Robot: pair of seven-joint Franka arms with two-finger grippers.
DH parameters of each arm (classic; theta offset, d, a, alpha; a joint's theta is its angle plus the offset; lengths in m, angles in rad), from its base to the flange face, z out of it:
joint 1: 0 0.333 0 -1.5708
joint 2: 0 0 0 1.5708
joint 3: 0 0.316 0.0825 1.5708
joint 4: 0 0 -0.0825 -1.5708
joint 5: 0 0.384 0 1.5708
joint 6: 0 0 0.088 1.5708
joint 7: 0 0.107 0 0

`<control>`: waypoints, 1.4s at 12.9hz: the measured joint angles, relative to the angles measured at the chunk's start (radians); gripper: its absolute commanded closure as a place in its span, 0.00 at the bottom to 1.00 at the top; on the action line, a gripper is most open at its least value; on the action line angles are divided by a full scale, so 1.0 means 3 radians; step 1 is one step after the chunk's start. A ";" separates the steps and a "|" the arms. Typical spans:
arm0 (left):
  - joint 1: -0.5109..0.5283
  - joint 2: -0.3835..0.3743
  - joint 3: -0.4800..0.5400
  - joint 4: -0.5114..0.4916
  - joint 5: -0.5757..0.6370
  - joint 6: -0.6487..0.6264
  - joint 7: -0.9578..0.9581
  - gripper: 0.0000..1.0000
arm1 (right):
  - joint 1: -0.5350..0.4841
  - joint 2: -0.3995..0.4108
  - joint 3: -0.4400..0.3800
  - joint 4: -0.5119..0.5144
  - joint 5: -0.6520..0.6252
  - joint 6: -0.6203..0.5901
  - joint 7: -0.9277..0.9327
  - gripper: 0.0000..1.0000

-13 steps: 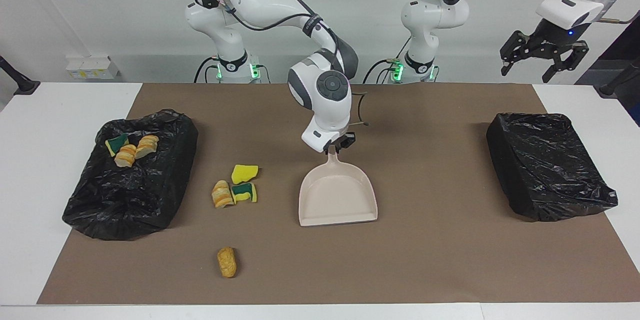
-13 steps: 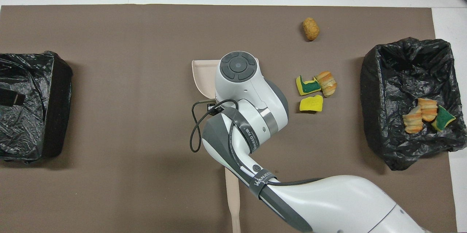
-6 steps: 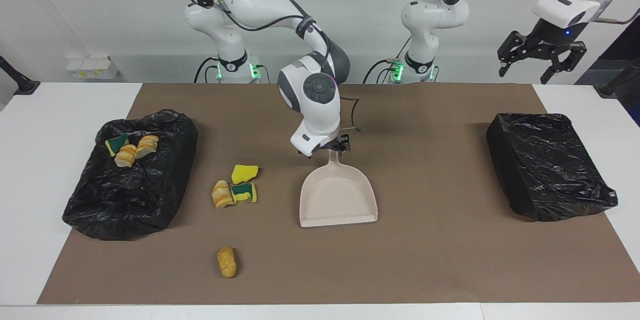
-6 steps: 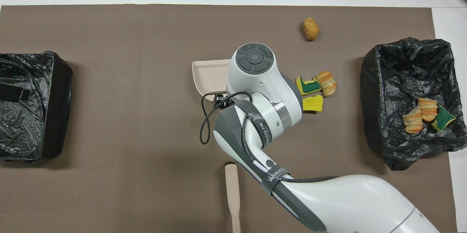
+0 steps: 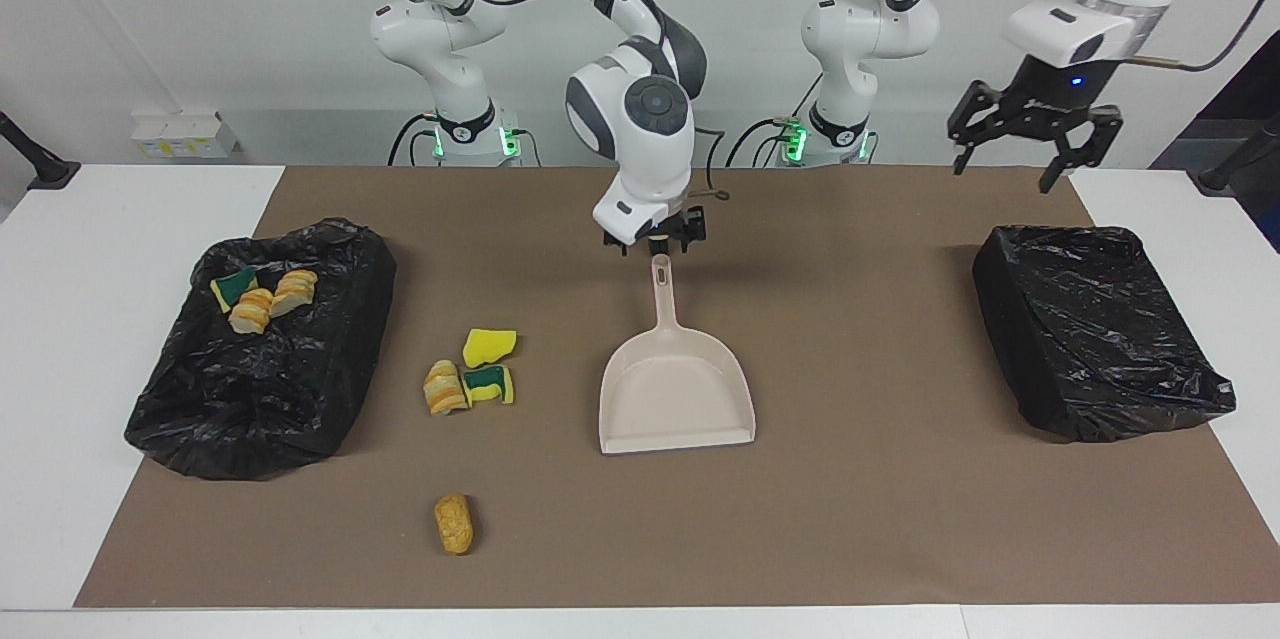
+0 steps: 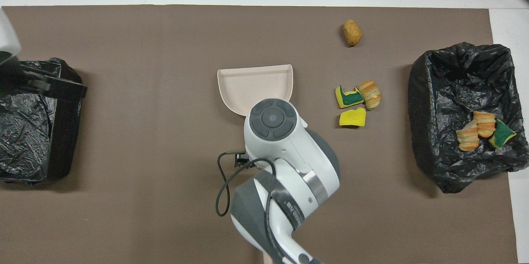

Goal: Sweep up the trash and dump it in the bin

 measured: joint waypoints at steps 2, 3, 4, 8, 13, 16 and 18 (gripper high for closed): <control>-0.0315 0.0092 -0.0010 -0.0132 -0.0001 0.0256 -0.0295 0.00 | 0.0213 -0.0298 0.0003 -0.0484 0.0071 0.0186 0.0210 0.00; -0.0483 0.0149 -0.0014 -0.0215 -0.0001 0.0407 -0.0446 0.00 | 0.0327 -0.0448 0.0004 -0.0735 0.0135 0.0336 0.0317 0.00; -0.0624 0.0200 -0.0017 -0.0296 -0.0001 0.0549 -0.0589 0.00 | 0.0432 -0.0575 0.0004 -0.0945 0.0196 0.0482 0.0397 0.00; -0.1173 0.0406 -0.0021 -0.0683 -0.0001 0.1163 -0.1336 0.00 | 0.0797 -0.1047 0.0004 -0.1681 0.0367 0.0886 0.0619 0.03; -0.1660 0.0956 -0.0021 -0.0885 -0.0001 0.1825 -0.2067 0.00 | 0.1083 -0.1404 0.0003 -0.2147 0.0517 0.0941 0.0828 0.22; -0.1699 0.1061 -0.0016 -0.1070 -0.0001 0.2093 -0.2177 0.00 | 0.1090 -0.1404 -0.0003 -0.2230 0.0528 0.1014 0.0834 0.26; -0.1778 0.1105 -0.0017 -0.1150 -0.0001 0.2215 -0.2328 0.15 | 0.1088 -0.1401 -0.0009 -0.2264 0.0530 0.1055 0.0834 0.29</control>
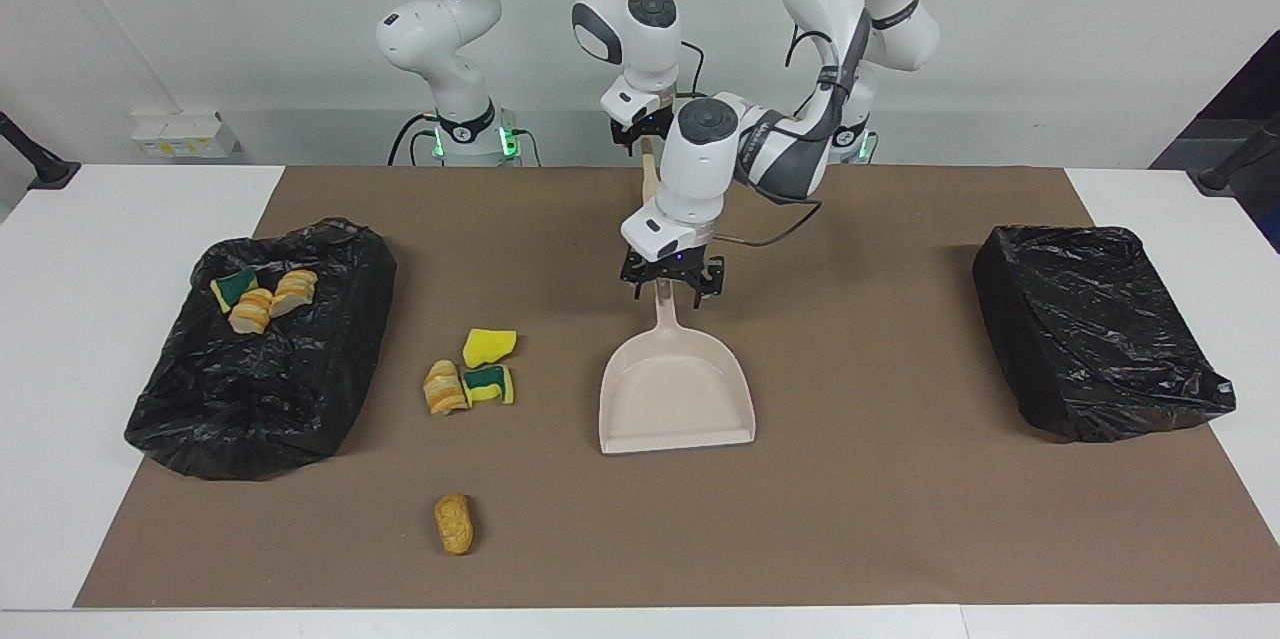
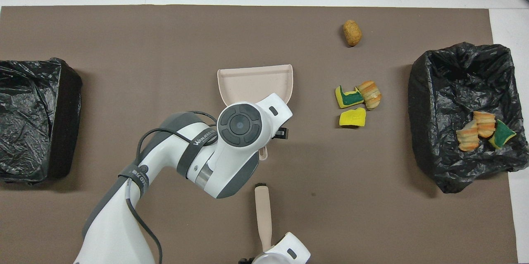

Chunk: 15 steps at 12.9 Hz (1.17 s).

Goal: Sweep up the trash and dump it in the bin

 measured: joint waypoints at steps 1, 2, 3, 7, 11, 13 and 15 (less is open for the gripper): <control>-0.0019 0.0014 0.0002 -0.0004 0.0004 0.0011 -0.0030 0.41 | -0.0001 0.0002 -0.0002 -0.0008 0.0000 0.0004 0.0000 0.31; -0.0025 0.0019 0.0005 -0.0004 0.0011 0.0011 -0.0036 0.76 | -0.0001 0.0004 -0.0003 -0.0014 0.0001 0.0008 0.0000 0.32; -0.0025 0.0020 0.0009 -0.0005 0.0023 0.0011 -0.0037 0.88 | -0.0001 0.0009 -0.0003 -0.0017 0.0002 0.0010 0.0000 0.36; -0.0025 0.0021 0.0036 -0.0011 0.0155 -0.0051 -0.0024 1.00 | -0.0003 0.0033 -0.0004 -0.0023 0.0004 0.0013 0.0000 0.45; -0.0017 -0.0030 0.0076 0.0002 0.0575 -0.0059 0.0072 1.00 | -0.0002 0.0052 -0.0004 -0.0024 0.0006 0.0016 0.0001 1.00; 0.0055 -0.0119 0.0102 0.0003 0.0593 -0.0181 0.0571 1.00 | -0.0008 0.0074 -0.0014 0.0002 0.0009 0.0018 0.0009 1.00; 0.0144 -0.0206 0.0110 0.0003 0.0596 -0.0374 0.1205 1.00 | -0.0085 0.0078 -0.0030 0.0090 0.0010 -0.0044 0.0013 1.00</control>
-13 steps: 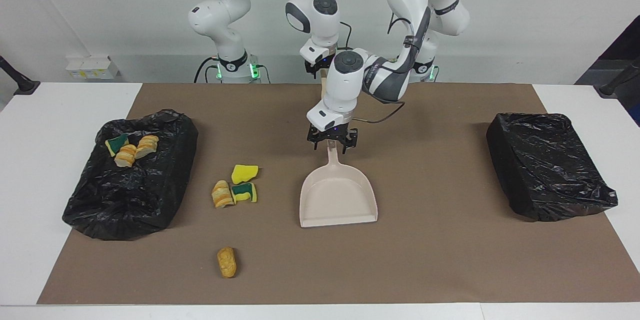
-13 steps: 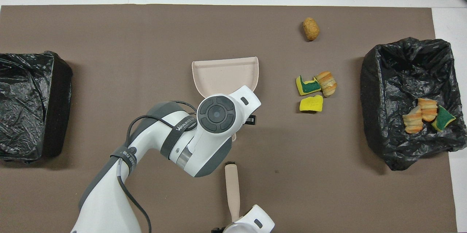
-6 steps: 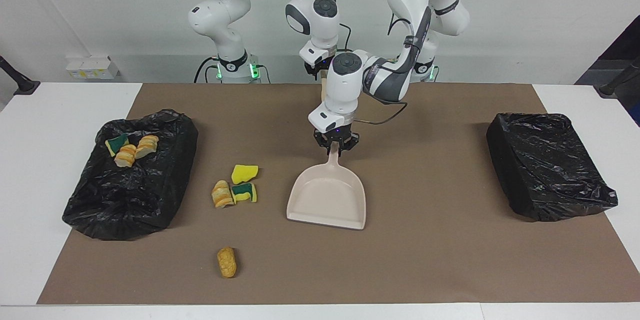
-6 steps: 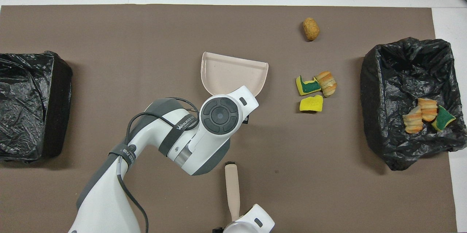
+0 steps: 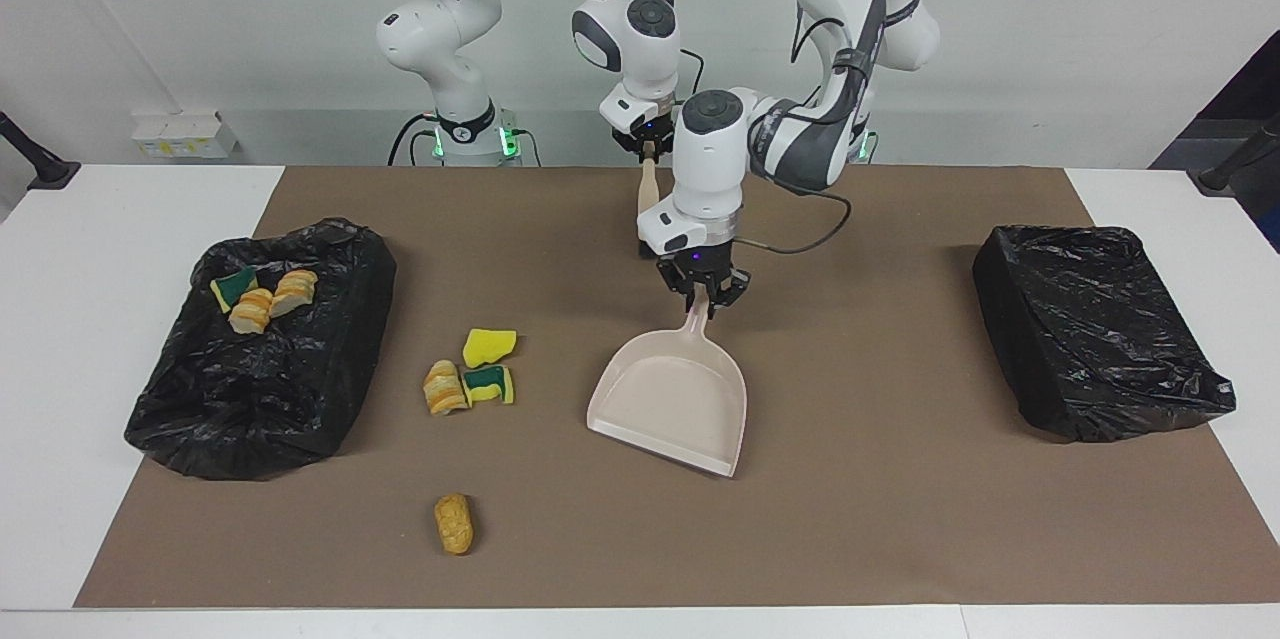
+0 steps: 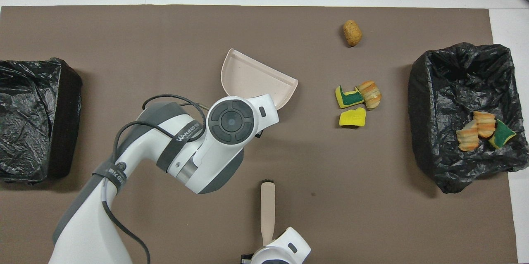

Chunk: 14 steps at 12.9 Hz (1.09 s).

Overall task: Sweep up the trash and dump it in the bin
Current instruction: 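Sweep the sponge pieces into the dustpan with the right gripper's brush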

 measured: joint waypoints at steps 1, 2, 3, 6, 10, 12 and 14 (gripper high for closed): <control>0.0035 -0.0028 0.0001 0.0000 0.0000 -0.0063 0.0276 1.00 | -0.0098 -0.0002 -0.0005 0.0087 -0.0004 -0.0147 -0.0001 1.00; 0.0057 -0.0044 0.0006 0.0000 0.0001 -0.0112 0.0539 1.00 | -0.0244 -0.0005 -0.0011 0.0222 -0.0016 -0.0388 -0.0045 1.00; 0.0070 -0.0051 0.0010 0.0000 0.0003 -0.0136 0.0748 1.00 | -0.0396 -0.0009 -0.0016 0.0355 -0.0020 -0.0618 -0.0144 1.00; 0.0192 -0.0051 0.0010 -0.0006 -0.0020 -0.0165 0.1627 1.00 | -0.0945 0.0013 -0.0035 0.0758 -0.0309 -0.1182 -0.0540 1.00; 0.0366 -0.0050 0.0011 -0.0084 -0.0205 -0.0208 0.2724 1.00 | -0.1589 0.0401 -0.0048 0.1247 -0.0799 -0.1361 -0.1247 1.00; 0.0377 -0.0054 -0.0001 -0.0168 -0.0218 -0.0206 0.2909 1.00 | -0.1860 0.0610 -0.0052 0.1407 -0.1056 -0.1245 -0.1507 1.00; 0.0354 -0.0070 -0.0033 -0.0248 -0.0218 -0.0169 0.2936 1.00 | -0.2181 0.0720 -0.0053 0.1446 -0.1142 -0.1138 -0.1709 1.00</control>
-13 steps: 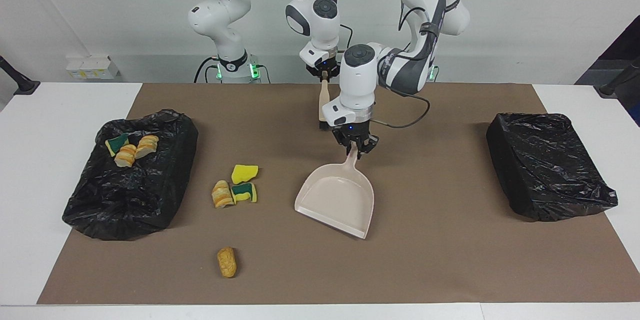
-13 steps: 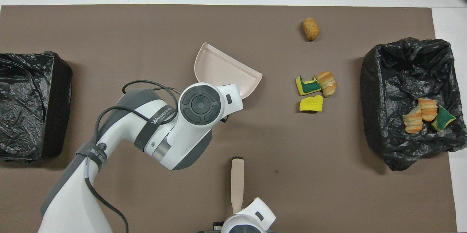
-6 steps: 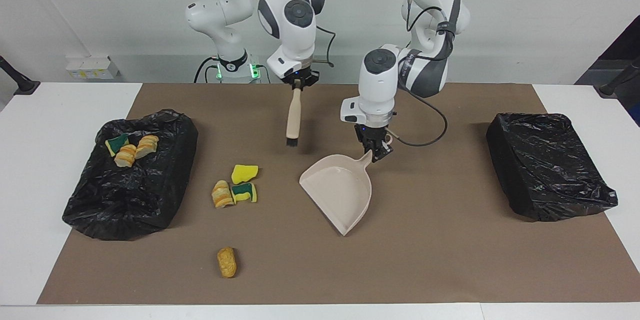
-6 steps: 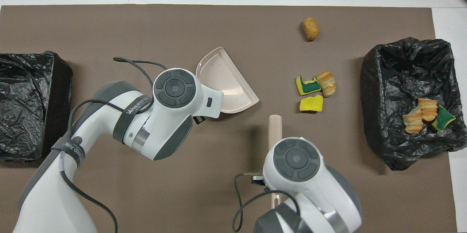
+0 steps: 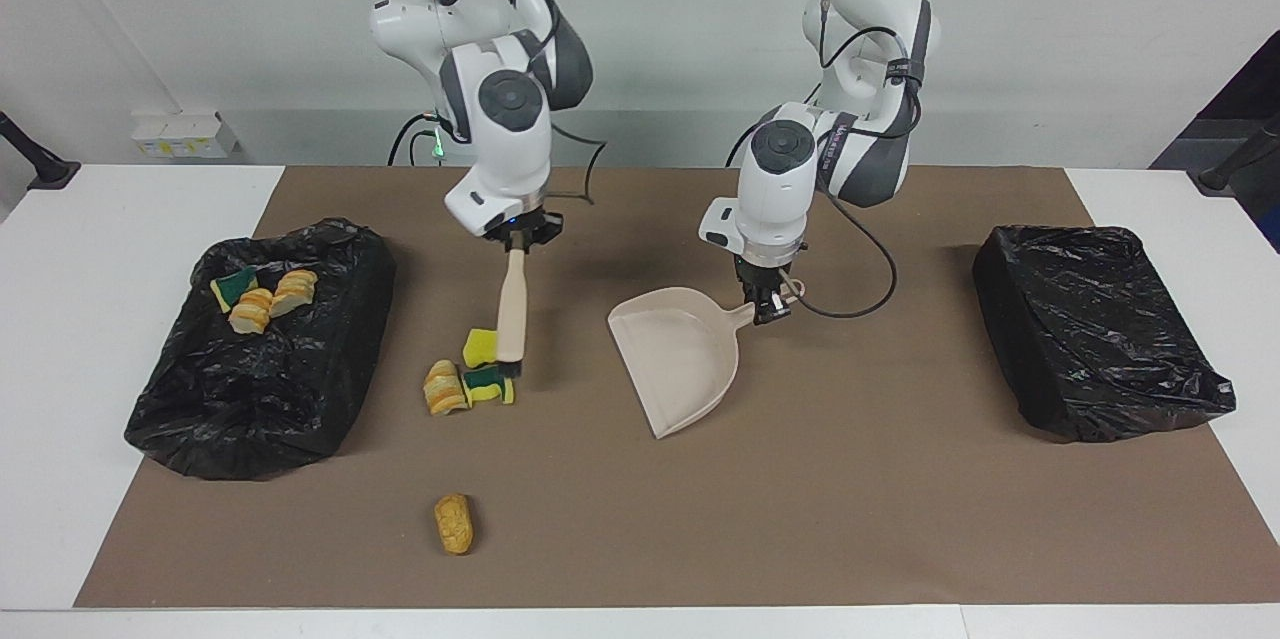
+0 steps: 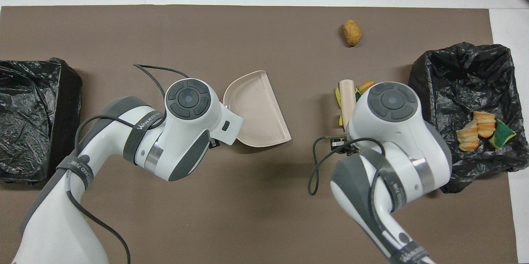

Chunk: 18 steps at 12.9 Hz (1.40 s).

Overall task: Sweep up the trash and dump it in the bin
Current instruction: 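Sweep the sponge pieces into the dustpan with the right gripper's brush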

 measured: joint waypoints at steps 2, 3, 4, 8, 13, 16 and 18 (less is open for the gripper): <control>-0.0035 -0.0038 -0.0029 -0.0123 0.0000 0.0132 0.0000 0.72 | -0.0336 0.0020 -0.0005 -0.0063 -0.0054 0.0106 -0.0189 1.00; -0.0060 -0.0064 -0.0032 -0.0178 0.0000 0.0179 0.0000 0.58 | -0.0482 0.0014 -0.0006 -0.0136 -0.0085 0.0227 -0.0282 1.00; -0.0081 -0.0092 -0.0033 -0.0217 0.0000 0.0194 0.0000 0.50 | -0.0624 -0.0002 -0.0005 -0.0246 -0.0112 0.0405 -0.0407 1.00; -0.0122 -0.0158 -0.0041 -0.0354 -0.0001 0.0196 0.0000 0.43 | -0.1000 -0.0129 -0.0002 -0.0692 -0.0119 0.0838 -0.0858 1.00; -0.0122 -0.0241 -0.0025 -0.0500 -0.0003 0.0214 -0.0103 0.84 | -0.0498 0.0000 0.0051 -0.0746 -0.0074 0.1106 -0.0834 1.00; -0.0123 -0.0258 -0.0022 -0.0499 0.0008 0.0228 -0.0217 1.00 | -0.0105 0.0082 0.0057 -0.0665 0.0165 0.1135 -0.0813 1.00; -0.0123 -0.0258 -0.0022 -0.0499 0.0020 0.0228 -0.0219 1.00 | 0.0215 0.0178 0.0063 -0.0550 0.0308 0.1189 -0.0655 1.00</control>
